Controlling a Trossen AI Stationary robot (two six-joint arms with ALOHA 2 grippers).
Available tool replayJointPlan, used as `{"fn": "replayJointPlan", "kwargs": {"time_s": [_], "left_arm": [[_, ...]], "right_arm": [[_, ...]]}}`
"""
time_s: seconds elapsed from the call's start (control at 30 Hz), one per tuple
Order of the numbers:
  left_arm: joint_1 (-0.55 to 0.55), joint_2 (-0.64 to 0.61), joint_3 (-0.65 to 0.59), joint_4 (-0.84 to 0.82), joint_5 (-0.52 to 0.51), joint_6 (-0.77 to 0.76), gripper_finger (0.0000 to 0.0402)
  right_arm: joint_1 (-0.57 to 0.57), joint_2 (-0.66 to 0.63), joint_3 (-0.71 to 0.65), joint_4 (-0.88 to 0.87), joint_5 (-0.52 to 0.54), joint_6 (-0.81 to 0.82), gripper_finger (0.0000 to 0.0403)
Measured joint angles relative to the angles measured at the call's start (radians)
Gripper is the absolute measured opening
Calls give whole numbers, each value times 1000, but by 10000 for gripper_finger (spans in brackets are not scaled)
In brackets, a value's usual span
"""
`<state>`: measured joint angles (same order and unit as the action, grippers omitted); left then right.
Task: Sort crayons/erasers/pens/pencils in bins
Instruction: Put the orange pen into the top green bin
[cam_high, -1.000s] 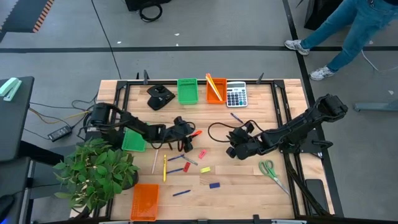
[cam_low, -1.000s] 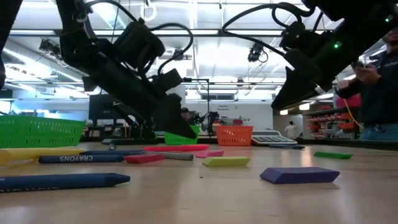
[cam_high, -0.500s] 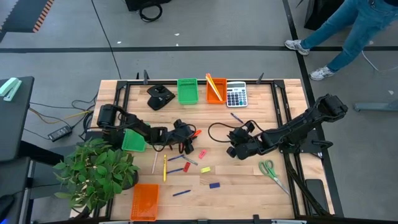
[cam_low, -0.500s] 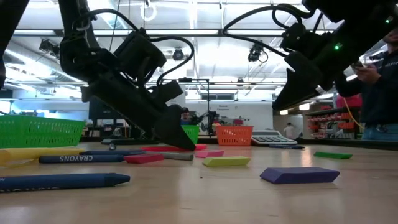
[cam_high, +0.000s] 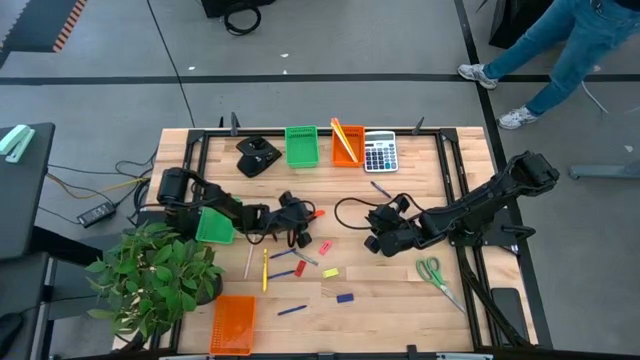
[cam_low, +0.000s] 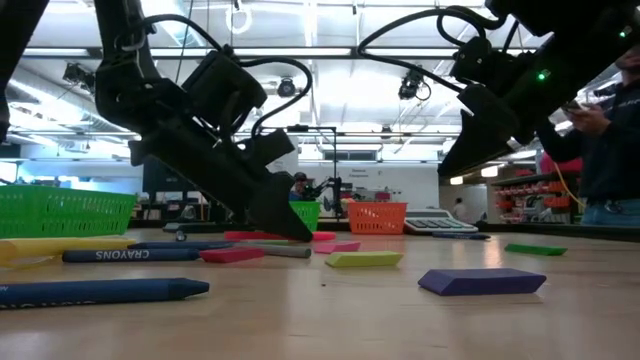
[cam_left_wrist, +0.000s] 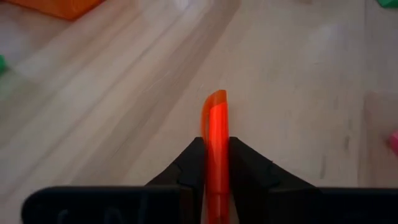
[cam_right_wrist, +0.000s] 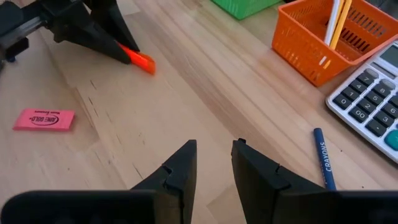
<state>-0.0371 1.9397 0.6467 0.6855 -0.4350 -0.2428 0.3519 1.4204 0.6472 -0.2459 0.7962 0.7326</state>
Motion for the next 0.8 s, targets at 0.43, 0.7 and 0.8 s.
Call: {"fn": "replayJointPlan", "kwargs": {"time_s": [0.43, 0.7, 0.8], "left_arm": [[72, -12, 10, 110, -43, 31, 62], [162, -126, 10, 131, -41, 125, 66], [239, -189, 10, 139, -70, 134, 63]], "right_arm": [[0, 0, 0, 0, -1, 0, 108], [0, 0, 0, 0, -4, 0, 108], [0, 0, 0, 0, -4, 0, 108]]}}
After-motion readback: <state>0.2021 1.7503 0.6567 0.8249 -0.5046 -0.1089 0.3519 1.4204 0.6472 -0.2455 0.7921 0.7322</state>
